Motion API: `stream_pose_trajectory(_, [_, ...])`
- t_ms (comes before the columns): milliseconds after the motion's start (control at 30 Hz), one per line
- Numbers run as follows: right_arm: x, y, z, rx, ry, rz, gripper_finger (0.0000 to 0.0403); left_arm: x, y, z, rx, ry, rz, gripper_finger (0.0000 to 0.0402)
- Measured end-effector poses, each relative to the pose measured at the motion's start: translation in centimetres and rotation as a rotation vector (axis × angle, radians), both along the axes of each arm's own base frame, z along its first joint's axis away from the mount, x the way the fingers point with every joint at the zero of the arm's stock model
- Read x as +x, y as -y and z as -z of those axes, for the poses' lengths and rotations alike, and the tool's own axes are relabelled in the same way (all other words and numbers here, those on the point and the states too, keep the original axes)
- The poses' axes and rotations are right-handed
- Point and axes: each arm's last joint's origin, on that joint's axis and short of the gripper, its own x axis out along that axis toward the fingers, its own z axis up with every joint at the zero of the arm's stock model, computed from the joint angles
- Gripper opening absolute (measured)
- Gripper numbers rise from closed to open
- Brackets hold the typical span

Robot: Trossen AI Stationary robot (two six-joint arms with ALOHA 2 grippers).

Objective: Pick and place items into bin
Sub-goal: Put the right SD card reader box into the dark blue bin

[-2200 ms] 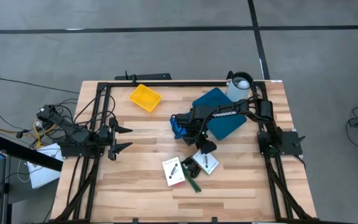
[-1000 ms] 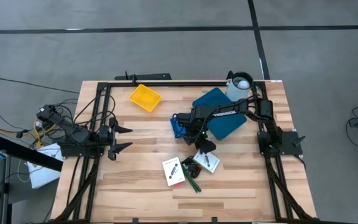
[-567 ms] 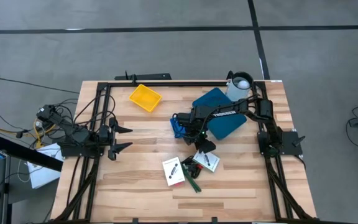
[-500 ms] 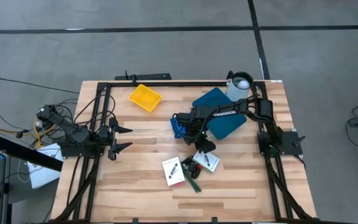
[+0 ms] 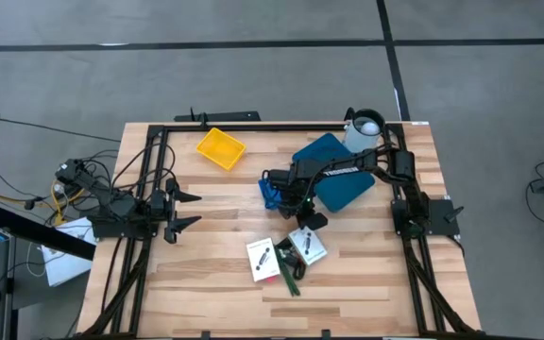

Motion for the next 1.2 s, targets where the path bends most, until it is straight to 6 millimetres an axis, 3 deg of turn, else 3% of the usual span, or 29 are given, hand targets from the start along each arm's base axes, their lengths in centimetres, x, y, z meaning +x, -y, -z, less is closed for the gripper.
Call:
stream_pose_trajectory(433, [-0.4,0.0,-0.1,-0.041,-0.051,-0.005,0.0,0.0,0.0,0.0,0.0,0.0,0.0,0.0272])
stream_pose_trajectory(1200, [-0.8,0.1,-4.4,-0.195,-0.131,0.013,0.0,0.0,0.0,0.0,0.0,0.0,0.0,0.0272])
